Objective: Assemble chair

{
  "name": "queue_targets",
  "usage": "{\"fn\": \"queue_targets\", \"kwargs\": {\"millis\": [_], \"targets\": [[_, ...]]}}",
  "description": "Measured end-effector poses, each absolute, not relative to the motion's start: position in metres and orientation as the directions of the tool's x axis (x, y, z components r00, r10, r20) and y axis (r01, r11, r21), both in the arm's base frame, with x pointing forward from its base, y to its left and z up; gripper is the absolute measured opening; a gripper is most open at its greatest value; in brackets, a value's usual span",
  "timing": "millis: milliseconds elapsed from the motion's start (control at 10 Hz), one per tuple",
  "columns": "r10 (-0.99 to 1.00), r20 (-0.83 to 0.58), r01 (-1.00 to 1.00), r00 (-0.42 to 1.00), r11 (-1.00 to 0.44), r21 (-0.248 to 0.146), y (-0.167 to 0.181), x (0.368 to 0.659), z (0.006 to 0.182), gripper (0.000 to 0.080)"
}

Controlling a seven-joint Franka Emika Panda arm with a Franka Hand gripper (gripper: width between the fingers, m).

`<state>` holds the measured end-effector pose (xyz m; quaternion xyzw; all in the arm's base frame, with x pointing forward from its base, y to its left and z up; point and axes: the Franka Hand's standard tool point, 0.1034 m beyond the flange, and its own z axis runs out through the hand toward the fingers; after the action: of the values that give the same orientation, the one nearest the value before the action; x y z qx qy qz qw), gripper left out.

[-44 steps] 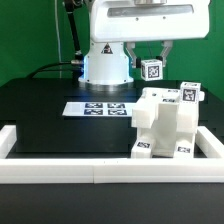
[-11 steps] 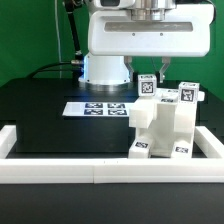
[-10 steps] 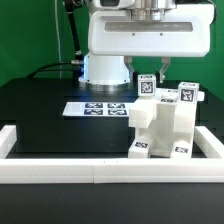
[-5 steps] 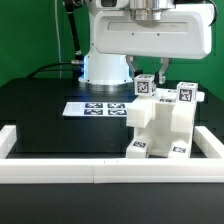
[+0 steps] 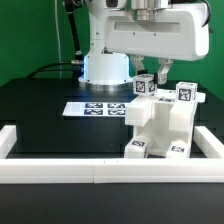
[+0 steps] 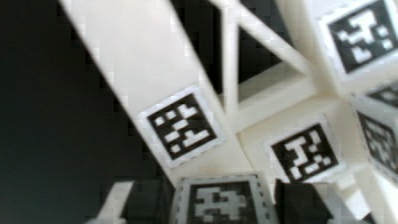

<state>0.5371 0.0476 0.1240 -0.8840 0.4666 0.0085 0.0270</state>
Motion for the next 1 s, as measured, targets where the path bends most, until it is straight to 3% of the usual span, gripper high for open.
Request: {"fn": "queue_targets", "kwargs": {"millis": [500,800,1000], "targets": [[-0.938,-0.059,-0.94,0.342,-0.34,-0.036,0.051,0.5375,0.1243,0.0288],[-0.938,-0.059,-0.94,0.342,-0.341,-0.036,0.0512,0.5374,0.124,0.0288],[-0.933,-0.058,-0.935,0.355,-0.353,-0.036,0.0512,0.5374,0.124,0.0573]]}}
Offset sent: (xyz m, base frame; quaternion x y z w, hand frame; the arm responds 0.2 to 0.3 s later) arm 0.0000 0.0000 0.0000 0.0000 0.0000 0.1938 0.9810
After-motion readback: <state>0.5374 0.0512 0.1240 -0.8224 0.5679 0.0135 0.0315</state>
